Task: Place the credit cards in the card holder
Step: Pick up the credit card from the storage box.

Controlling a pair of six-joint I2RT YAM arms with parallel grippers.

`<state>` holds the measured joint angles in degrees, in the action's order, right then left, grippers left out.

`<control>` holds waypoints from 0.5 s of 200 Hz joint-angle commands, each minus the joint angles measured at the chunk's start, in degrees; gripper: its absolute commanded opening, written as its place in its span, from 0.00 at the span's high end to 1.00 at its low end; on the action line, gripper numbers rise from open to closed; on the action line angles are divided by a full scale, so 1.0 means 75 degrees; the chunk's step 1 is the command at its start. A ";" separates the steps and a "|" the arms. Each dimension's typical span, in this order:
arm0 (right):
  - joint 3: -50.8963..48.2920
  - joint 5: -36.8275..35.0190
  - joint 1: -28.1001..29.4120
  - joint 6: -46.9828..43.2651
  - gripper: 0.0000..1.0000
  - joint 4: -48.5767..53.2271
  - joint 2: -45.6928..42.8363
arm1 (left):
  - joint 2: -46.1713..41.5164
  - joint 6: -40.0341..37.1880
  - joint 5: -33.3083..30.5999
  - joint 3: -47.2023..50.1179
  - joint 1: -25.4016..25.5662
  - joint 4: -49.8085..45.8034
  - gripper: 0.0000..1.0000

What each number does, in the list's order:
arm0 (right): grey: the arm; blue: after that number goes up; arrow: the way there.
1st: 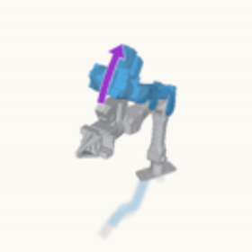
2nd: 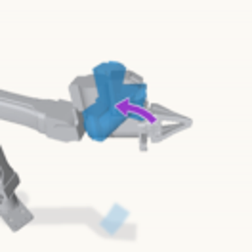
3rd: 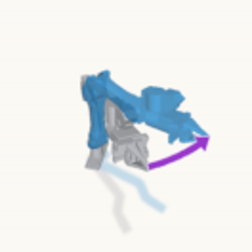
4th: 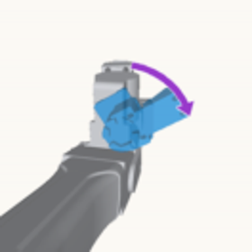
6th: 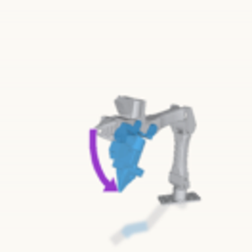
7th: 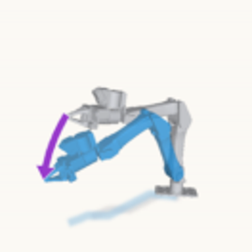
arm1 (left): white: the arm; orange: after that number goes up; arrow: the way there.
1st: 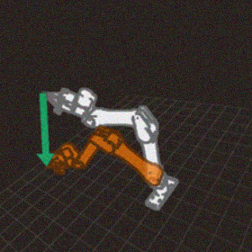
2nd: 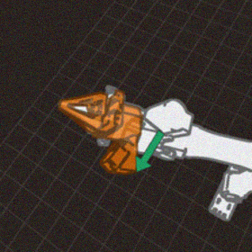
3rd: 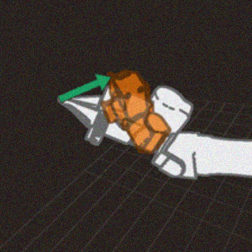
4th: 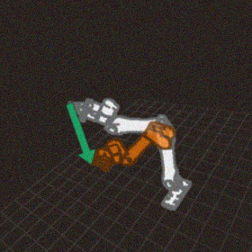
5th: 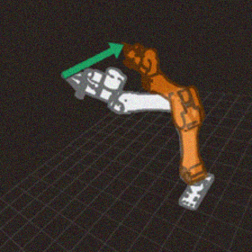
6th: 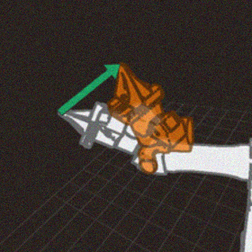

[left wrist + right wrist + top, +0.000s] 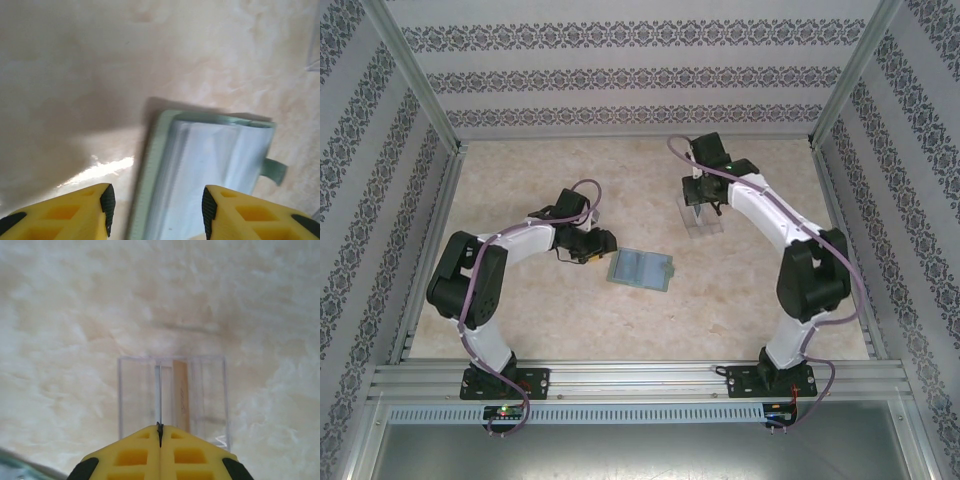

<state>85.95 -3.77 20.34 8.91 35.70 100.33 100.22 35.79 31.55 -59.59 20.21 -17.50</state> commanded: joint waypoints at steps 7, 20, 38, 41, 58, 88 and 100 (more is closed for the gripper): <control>-0.0623 0.0723 -0.0034 0.0111 1.00 -0.0811 -0.1064 | -0.0669 0.0597 0.0287 -0.0626 0.0049 -0.0327 0.45; -0.0918 0.0830 0.0010 0.0022 1.00 -0.1103 -0.1497 | -0.0804 0.0846 0.0332 -0.0871 0.0053 -0.0383 0.42; -0.1330 0.1077 0.0132 -0.0094 1.00 -0.1415 -0.2016 | -0.0907 0.1321 0.0426 -0.1172 0.0052 -0.0328 0.38; -0.1403 0.1128 0.0160 -0.0088 1.00 -0.1461 -0.2098 | -0.0925 0.1427 0.0459 -0.1196 0.0054 -0.0292 0.37; -0.1844 0.1419 0.0346 -0.0126 1.00 -0.1741 -0.2582 | -0.1002 0.2181 0.0688 -0.1287 0.0049 0.0070 0.33; -0.3071 0.1059 0.1217 -0.1263 1.00 -0.2555 -0.3461 | -0.1042 0.3317 0.0693 -0.1486 0.0053 0.0146 0.24; -0.3645 0.0860 0.1583 -0.1860 1.00 -0.3002 -0.3751 | -0.0999 0.3501 0.0677 -0.1674 0.0057 -0.0135 0.19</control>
<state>65.69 4.14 27.24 4.47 20.56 76.16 93.27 53.84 35.81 -69.25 20.21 -17.15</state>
